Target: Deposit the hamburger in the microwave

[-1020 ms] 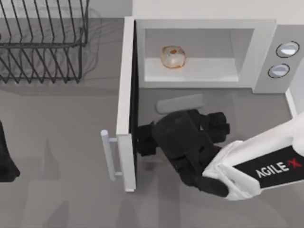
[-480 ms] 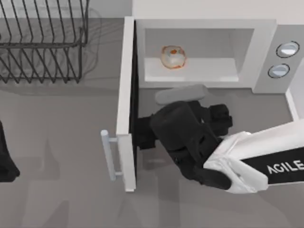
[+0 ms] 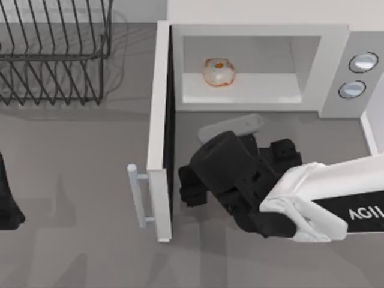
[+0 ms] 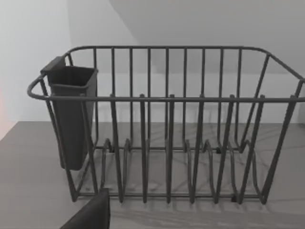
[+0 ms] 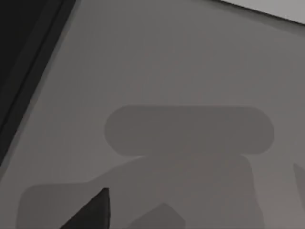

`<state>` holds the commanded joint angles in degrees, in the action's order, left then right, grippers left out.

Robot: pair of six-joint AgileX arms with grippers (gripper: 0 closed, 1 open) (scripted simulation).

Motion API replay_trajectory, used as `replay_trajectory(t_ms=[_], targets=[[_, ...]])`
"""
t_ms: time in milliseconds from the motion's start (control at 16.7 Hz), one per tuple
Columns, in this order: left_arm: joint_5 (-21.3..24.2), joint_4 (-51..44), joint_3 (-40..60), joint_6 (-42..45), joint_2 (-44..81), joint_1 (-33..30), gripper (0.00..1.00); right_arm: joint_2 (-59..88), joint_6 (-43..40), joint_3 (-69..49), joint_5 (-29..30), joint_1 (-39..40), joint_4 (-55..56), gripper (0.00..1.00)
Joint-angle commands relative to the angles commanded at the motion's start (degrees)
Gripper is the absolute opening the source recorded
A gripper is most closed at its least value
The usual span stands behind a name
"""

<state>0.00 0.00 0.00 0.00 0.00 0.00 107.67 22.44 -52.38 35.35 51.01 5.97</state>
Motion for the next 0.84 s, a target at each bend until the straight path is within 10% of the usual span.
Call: replay_trajectory(t_ms=[840], targets=[[0.0,0.0,0.0,0.0,0.0,0.0,1.0,-6.78,-0.73,-5.8,0.96,-1.36,-3.48,1.0]])
